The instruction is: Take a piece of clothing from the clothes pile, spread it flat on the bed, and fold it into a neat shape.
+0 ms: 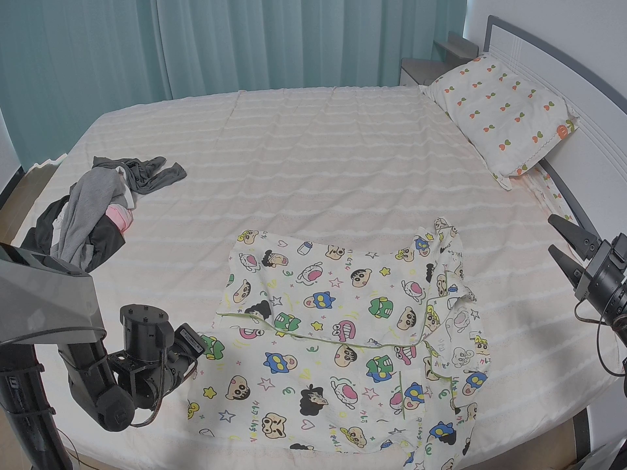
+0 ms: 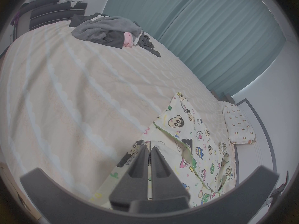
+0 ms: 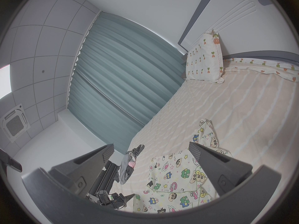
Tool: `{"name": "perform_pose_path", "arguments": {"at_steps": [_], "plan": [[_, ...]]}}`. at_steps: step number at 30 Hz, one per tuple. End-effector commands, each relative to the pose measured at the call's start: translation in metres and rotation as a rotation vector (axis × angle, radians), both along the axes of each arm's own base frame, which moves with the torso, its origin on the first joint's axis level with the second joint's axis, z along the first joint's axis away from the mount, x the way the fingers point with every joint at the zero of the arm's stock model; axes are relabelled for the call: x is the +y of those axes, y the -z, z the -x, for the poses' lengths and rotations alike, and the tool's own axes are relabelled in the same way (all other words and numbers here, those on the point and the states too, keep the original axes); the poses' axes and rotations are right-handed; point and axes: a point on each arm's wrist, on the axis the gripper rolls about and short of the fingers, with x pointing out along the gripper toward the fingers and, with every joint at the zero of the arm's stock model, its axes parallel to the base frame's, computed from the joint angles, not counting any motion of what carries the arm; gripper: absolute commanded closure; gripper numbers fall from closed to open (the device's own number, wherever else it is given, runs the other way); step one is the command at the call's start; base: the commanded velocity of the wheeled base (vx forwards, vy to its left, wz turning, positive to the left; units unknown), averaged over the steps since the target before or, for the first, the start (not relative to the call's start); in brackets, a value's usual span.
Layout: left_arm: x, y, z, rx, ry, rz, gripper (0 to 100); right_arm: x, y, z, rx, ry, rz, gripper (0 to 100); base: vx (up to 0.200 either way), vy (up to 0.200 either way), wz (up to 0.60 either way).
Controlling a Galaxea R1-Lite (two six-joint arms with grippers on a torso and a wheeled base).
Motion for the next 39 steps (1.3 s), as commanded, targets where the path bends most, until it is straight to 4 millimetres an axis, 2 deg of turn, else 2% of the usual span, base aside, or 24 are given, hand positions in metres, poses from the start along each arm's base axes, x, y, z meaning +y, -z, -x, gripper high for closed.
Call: {"name": "perform_pose_path", "arguments": {"at_steps": [1, 13, 14, 16, 20, 24, 27, 28, 29, 31, 39], "plan": [[0.007, 0.018, -0.007, 0.033, -0.025, -0.005, 100, 0.000, 0.001, 0.000, 0.004, -0.007, 0.001, 0, 0.000, 0.000, 0.00], [0.005, 0.020, -0.015, 0.014, 0.049, 0.035, 100, 0.000, 0.002, 0.000, 0.009, -0.007, 0.001, 0, 0.000, 0.000, 0.00], [0.005, 0.020, -0.015, 0.014, 0.049, 0.035, 0, 0.000, 0.002, 0.000, 0.009, -0.007, 0.001, 0, 0.000, 0.000, 0.00], [0.008, 0.021, -0.016, 0.018, 0.037, 0.032, 0, -0.001, 0.002, 0.000, 0.007, -0.004, 0.001, 0, 0.000, 0.000, 0.00], [0.027, 0.020, -0.013, 0.034, -0.021, 0.030, 0, -0.001, 0.002, -0.001, 0.008, -0.002, 0.002, 0, 0.000, 0.000, 0.00], [0.041, -0.002, 0.016, 0.043, 0.046, 0.096, 0, -0.001, 0.002, -0.001, 0.010, -0.002, 0.002, 0, 0.000, 0.000, 0.00], [0.041, -0.026, 0.036, -0.004, 0.132, 0.149, 0, -0.001, 0.003, -0.001, 0.013, -0.002, 0.002, 0, 0.000, 0.000, 0.00], [0.041, -0.026, 0.036, -0.004, 0.132, 0.149, 0, -0.001, 0.003, -0.001, 0.013, -0.002, 0.002, 0, 0.000, 0.000, 0.00], [0.039, -0.038, 0.043, -0.048, 0.155, 0.161, 0, -0.001, 0.002, 0.000, 0.011, -0.002, 0.002, 0, 0.000, 0.000, 0.00], [0.037, -0.044, 0.049, -0.068, 0.172, 0.168, 0, -0.001, 0.002, 0.000, 0.010, -0.001, 0.002, 0, 0.000, 0.000, 0.00], [0.034, -0.044, 0.055, -0.055, 0.176, 0.200, 0, -0.001, 0.003, 0.000, 0.015, 0.000, 0.003, 0, 0.150, 0.000, 0.00]]}}
